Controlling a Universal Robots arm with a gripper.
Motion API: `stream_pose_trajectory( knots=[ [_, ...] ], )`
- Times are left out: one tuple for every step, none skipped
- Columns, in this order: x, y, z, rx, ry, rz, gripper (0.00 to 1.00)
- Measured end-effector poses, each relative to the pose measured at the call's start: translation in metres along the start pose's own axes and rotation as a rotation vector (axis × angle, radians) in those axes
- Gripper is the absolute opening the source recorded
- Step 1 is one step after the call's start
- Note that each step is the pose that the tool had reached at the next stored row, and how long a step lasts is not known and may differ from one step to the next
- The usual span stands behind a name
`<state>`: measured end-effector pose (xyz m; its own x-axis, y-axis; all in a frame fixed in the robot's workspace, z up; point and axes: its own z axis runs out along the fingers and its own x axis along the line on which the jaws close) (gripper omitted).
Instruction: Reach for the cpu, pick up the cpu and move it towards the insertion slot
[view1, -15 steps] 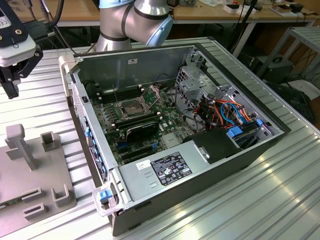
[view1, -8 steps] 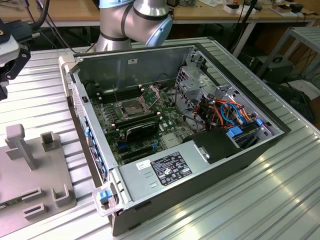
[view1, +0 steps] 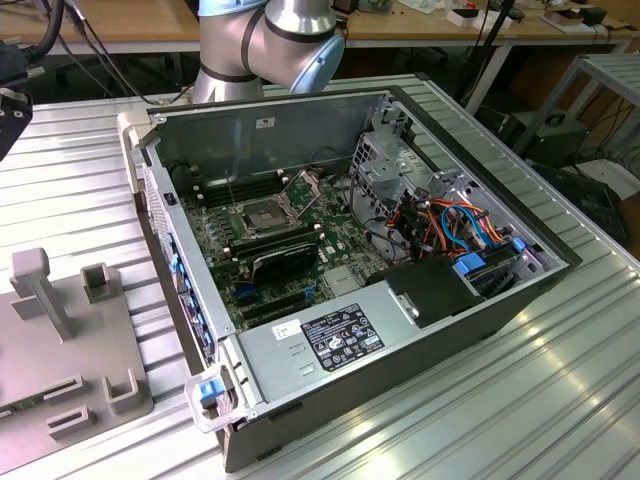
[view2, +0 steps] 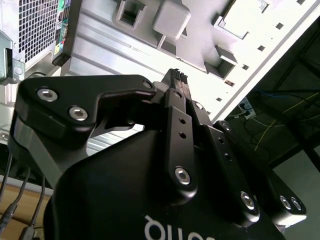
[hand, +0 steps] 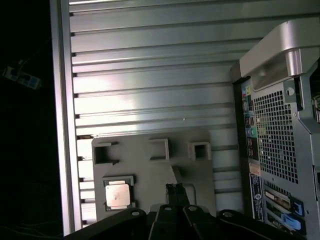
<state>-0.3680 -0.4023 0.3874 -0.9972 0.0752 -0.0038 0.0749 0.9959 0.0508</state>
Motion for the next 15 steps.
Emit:
stream_pose_trajectory(
  knots=[
    [0.0001,0.0,0.0,0.0,0.0,0.0,0.11],
    [0.0001,0.0,0.0,0.0,0.0,0.0,0.11],
    [0.0002,0.0,0.0,-0.0001,0.0001,0.0,0.11],
    [0.0003,0.0,0.0,-0.0004,0.0001,0.0,0.11],
    [0.0008,-0.0002,-0.0001,-0.0006,0.0001,0.0,0.11],
    [0.002,-0.0004,-0.0001,-0.0005,0.0001,0.0,0.11],
    [0.0038,-0.0009,-0.0001,-0.0006,0.0001,0.0,0.11],
    [0.0057,-0.0013,-0.0002,-0.0006,0.0002,0.0,0.11],
    [0.008,-0.0017,-0.0002,-0.0006,0.0001,0.0,0.11],
    [0.0109,-0.0022,-0.0002,-0.0006,0.0001,0.0,0.11],
    [0.0152,-0.003,-0.0003,-0.0006,0.0001,-0.001,0.11],
    [0.018,-0.0036,-0.0003,-0.0006,0.0001,-0.001,0.11],
    [0.0234,-0.0045,-0.0003,-0.0006,0.0001,-0.001,0.11],
    [0.0261,-0.0049,-0.0003,-0.0007,0.0001,-0.001,0.11],
    [0.028,-0.0052,-0.0003,-0.0007,0.0001,-0.001,0.11]
  ],
)
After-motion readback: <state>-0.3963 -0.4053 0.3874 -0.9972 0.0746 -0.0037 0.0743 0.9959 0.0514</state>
